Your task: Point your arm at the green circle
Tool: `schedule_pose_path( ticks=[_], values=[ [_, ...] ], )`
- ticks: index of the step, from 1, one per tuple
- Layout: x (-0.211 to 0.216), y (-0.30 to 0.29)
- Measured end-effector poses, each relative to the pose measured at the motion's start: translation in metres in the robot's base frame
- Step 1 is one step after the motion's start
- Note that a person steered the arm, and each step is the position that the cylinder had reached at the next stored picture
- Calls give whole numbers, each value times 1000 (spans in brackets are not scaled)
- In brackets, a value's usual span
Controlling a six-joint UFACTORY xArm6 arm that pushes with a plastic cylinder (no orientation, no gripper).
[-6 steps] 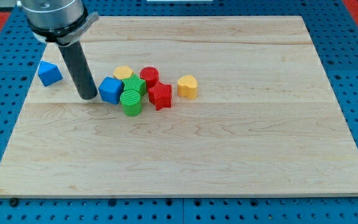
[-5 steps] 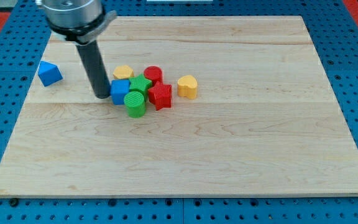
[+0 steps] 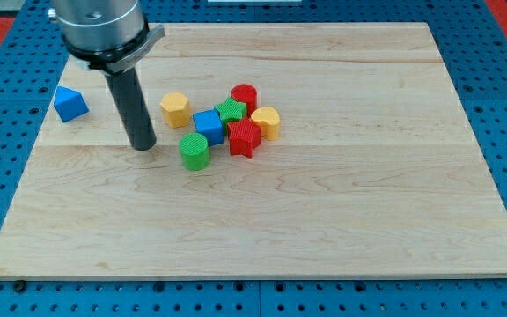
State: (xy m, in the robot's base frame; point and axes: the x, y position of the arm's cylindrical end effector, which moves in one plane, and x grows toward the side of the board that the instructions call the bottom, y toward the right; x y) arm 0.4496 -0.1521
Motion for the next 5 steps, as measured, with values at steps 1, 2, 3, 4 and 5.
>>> schedule_pose_path(
  ticks=[1,2,3,4,5],
  values=[
    [30,-3],
    [47,14],
    [47,42],
    [44,70],
    [31,83]
  ],
)
